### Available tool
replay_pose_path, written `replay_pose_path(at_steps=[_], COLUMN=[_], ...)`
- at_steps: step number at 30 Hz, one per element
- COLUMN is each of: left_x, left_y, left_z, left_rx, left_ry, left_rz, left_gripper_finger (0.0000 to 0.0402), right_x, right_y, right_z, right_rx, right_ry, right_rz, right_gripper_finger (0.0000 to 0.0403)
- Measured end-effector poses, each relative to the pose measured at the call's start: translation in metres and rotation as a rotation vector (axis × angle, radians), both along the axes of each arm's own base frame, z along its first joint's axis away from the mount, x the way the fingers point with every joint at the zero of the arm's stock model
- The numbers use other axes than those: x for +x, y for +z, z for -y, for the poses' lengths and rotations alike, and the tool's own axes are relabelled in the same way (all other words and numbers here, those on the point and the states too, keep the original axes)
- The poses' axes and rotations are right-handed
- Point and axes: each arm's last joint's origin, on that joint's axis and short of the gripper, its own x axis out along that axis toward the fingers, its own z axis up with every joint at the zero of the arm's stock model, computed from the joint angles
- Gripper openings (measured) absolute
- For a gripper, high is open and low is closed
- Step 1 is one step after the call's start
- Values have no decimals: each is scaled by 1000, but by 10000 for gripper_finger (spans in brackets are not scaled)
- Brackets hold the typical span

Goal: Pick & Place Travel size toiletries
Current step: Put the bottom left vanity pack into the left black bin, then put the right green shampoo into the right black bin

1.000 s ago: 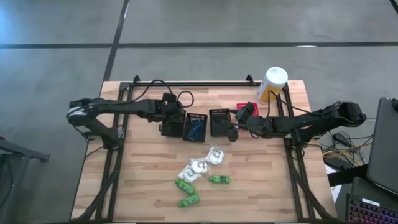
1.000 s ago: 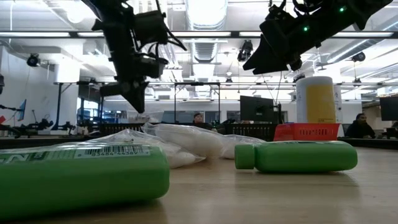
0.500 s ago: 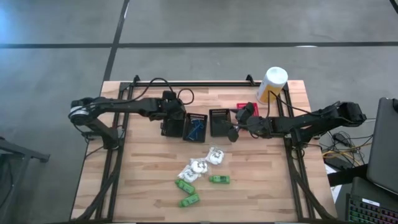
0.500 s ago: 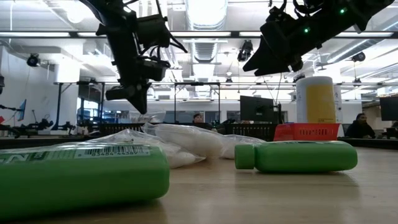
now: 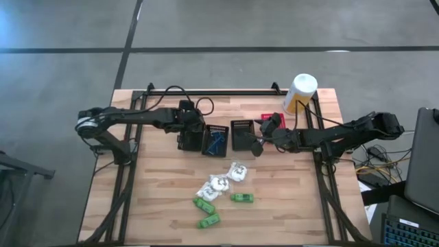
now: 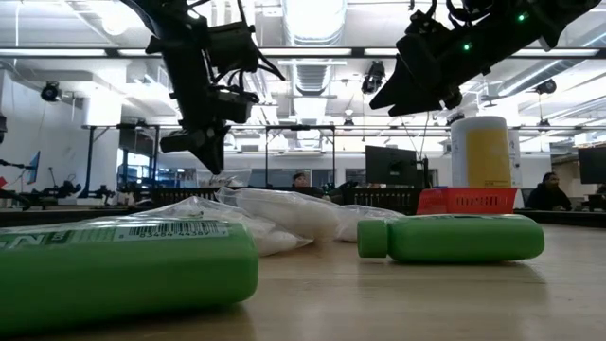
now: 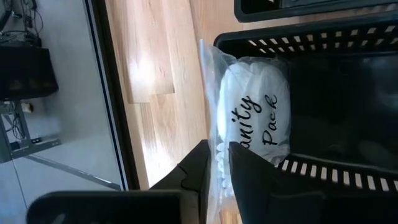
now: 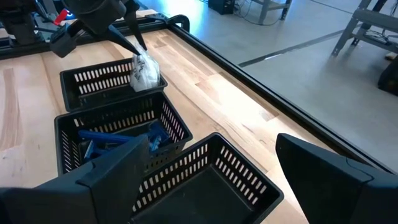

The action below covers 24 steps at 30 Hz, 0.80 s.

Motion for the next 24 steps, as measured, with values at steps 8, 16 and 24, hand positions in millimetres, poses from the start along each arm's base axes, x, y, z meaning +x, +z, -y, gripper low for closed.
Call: replay_pose_path(at_steps=[8,16,24], left_x=[-3,-8,-16], left_y=[2,11,29], left_z=[1,1,16], left_rx=[3,54,57], left_ry=[29,84,85], left_rz=[-1,34,117], left_gripper_finger=[92,137,174], right_x=[0,0,0], right_y=[0,-1,-1], right_z=[0,0,0], right_rx=[0,0,0], right_ry=[-1,0,0], right_rz=[-1,-3,-3], right_gripper_finger=[324,301,288])
